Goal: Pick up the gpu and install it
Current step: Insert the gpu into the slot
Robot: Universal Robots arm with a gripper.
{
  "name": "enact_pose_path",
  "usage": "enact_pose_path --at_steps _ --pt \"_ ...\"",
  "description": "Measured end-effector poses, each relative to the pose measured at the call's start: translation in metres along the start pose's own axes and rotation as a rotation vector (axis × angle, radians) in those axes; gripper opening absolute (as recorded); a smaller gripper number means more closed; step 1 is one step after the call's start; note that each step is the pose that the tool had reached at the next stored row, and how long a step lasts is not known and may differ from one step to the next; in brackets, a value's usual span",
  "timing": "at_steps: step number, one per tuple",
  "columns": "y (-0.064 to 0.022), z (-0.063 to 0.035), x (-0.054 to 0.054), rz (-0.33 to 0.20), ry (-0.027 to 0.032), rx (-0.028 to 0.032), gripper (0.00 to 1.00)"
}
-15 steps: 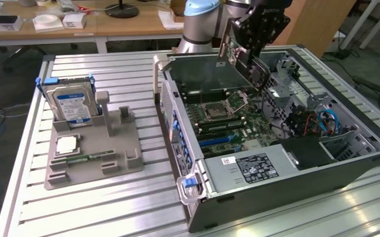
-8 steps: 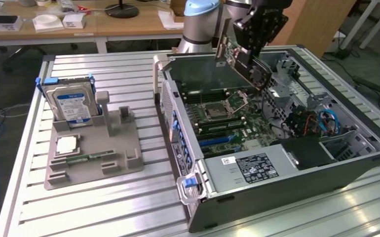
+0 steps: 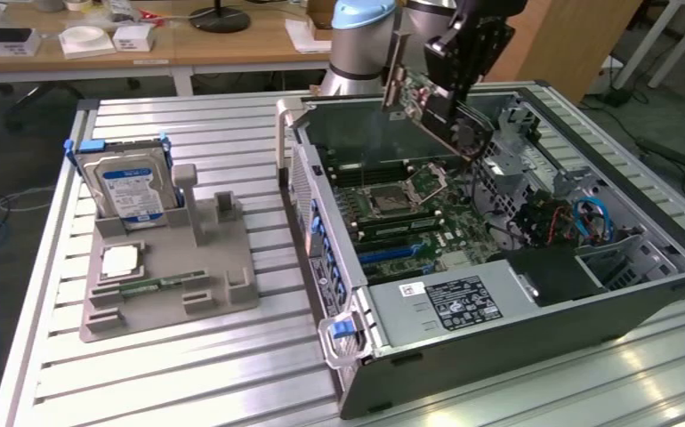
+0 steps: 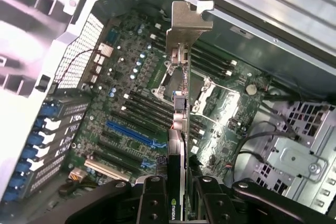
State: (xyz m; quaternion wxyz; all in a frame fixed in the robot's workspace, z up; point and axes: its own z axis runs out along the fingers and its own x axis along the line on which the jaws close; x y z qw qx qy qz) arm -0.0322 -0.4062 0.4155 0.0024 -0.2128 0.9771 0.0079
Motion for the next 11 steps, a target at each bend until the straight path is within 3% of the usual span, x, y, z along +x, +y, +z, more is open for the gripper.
enact_pose_path --at_steps 11 --pt "-0.0001 0.0002 0.0002 -0.159 0.0023 -0.0013 0.26"
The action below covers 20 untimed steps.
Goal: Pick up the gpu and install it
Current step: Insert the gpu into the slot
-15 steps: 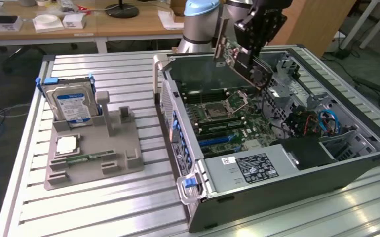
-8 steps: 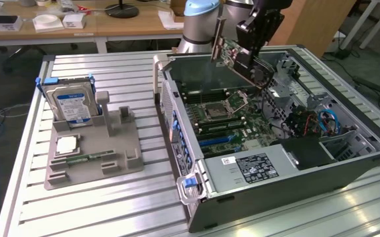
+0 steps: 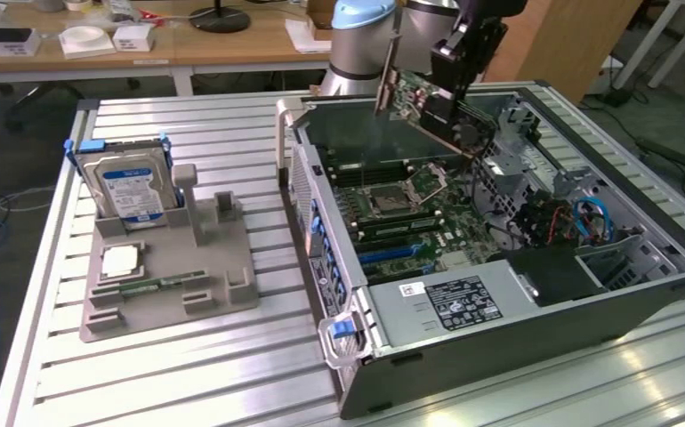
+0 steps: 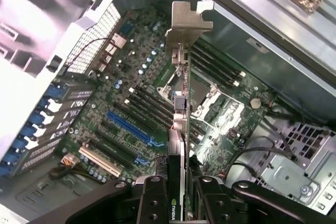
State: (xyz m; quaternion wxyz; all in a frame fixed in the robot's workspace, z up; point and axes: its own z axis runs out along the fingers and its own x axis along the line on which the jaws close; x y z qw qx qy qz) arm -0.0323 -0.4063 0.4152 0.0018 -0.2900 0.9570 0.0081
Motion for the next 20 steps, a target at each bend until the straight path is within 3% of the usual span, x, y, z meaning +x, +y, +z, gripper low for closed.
enact_pose_path --at_steps 20 --pt "-0.0005 0.0013 0.0007 -0.274 0.0038 -0.0023 0.26"
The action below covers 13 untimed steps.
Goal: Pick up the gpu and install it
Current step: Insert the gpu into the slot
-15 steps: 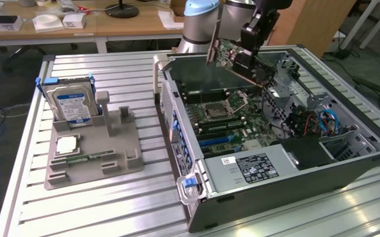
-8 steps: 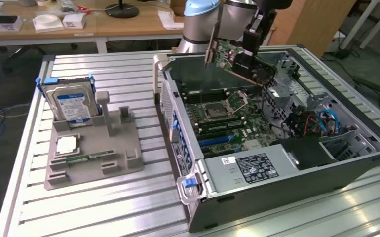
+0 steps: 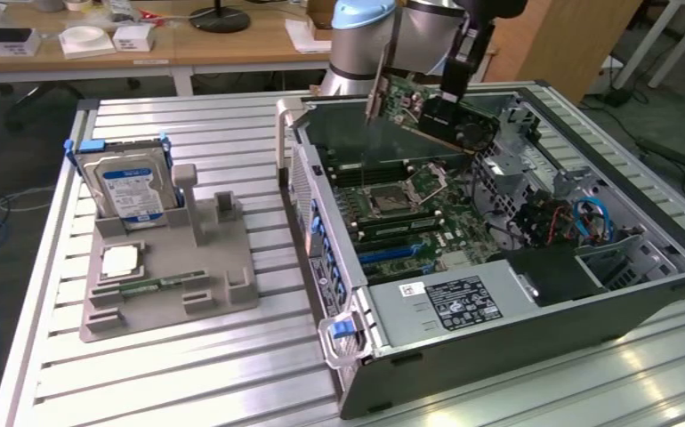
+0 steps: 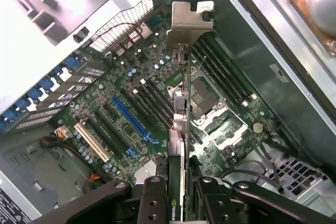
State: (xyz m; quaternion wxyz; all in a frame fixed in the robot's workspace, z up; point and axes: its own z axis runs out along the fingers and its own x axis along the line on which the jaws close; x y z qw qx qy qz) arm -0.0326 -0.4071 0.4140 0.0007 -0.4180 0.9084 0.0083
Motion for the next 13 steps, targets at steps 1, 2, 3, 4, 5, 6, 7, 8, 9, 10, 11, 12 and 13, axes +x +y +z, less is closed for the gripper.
enact_pose_path --at_steps 1,2,3,4,5,6,7,8,9,10,11,12,13 --pt "-0.0001 0.0003 0.0001 -0.012 0.0001 -0.0001 0.26" --pt "-0.0001 0.0006 0.0001 -0.025 0.0003 -0.0001 0.26" --pt "-0.0002 0.001 0.0002 -0.039 0.0006 -0.0002 0.26" --pt "-0.0003 0.0015 0.0003 -0.052 0.0005 -0.0002 0.26" --pt "-0.0003 0.002 0.0004 -0.065 0.0002 0.0004 0.26" --pt "-0.0004 0.0025 0.0004 -0.078 -0.0005 0.0014 0.26" --pt "-0.0005 0.003 0.0004 -0.091 -0.0013 0.0025 0.26" --pt "-0.0006 0.0034 0.0005 -0.103 -0.0019 0.0034 0.26" --pt "-0.0006 0.004 0.0006 -0.117 -0.0025 0.0042 0.26" --pt "-0.0007 0.0046 0.0007 -0.128 -0.0029 0.0047 0.26" --pt "-0.0007 0.0053 0.0008 -0.14 -0.0031 0.0051 0.26" --pt "-0.0008 0.0059 0.0009 -0.152 -0.0033 0.0056 0.26" --pt "-0.0009 0.0067 0.001 -0.164 -0.0035 0.0058 0.26"
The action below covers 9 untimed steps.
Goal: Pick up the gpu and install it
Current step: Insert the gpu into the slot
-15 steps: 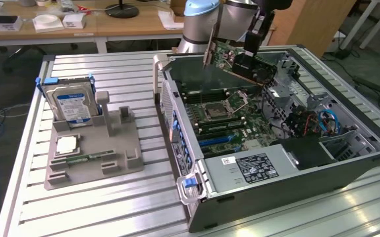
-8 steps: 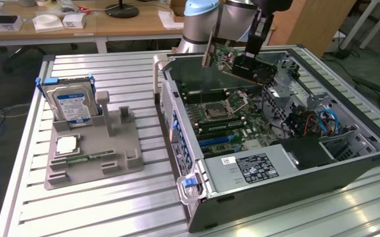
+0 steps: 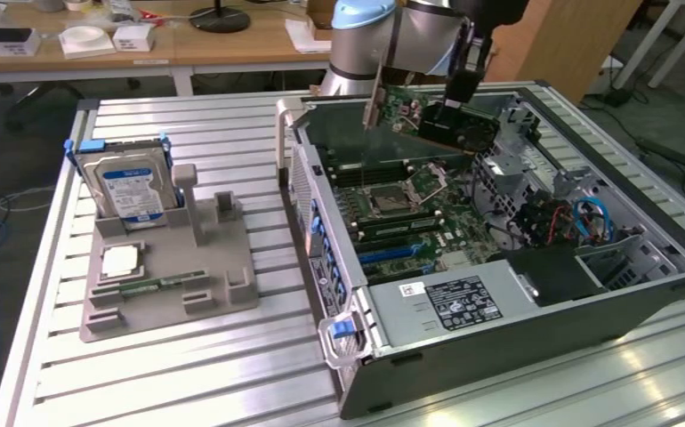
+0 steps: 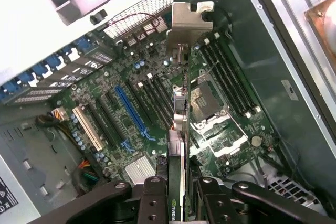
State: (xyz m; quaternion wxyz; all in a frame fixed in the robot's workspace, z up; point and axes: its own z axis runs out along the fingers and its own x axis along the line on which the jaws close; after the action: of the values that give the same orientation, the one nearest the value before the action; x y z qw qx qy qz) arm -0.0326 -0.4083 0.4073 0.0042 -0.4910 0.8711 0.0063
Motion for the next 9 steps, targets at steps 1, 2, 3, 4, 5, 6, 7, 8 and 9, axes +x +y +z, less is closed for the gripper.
enact_pose_path --at_steps 1,2,3,4,5,6,7,8,9 --pt "0.0 0.0007 0.0001 -0.012 -0.0001 0.0001 0.26" --pt "-0.0001 0.0016 0.0002 -0.024 0.0 0.0001 0.26" --pt "-0.0001 0.0023 0.0003 -0.036 0.0 0.0001 0.26" --pt "-0.0002 0.0029 0.0005 -0.048 -0.0002 0.0002 0.26" --pt "-0.0003 0.0034 0.0006 -0.059 -0.0002 0.0002 0.26" --pt "-0.0004 0.0038 0.0007 -0.07 -0.0002 0.0003 0.26" --pt "-0.0005 0.0043 0.0008 -0.081 -0.0003 0.0006 0.26" --pt "-0.0005 0.0047 0.0009 -0.093 -0.0005 0.0008 0.26" --pt "-0.0006 0.0052 0.001 -0.105 -0.0006 0.0011 0.26"
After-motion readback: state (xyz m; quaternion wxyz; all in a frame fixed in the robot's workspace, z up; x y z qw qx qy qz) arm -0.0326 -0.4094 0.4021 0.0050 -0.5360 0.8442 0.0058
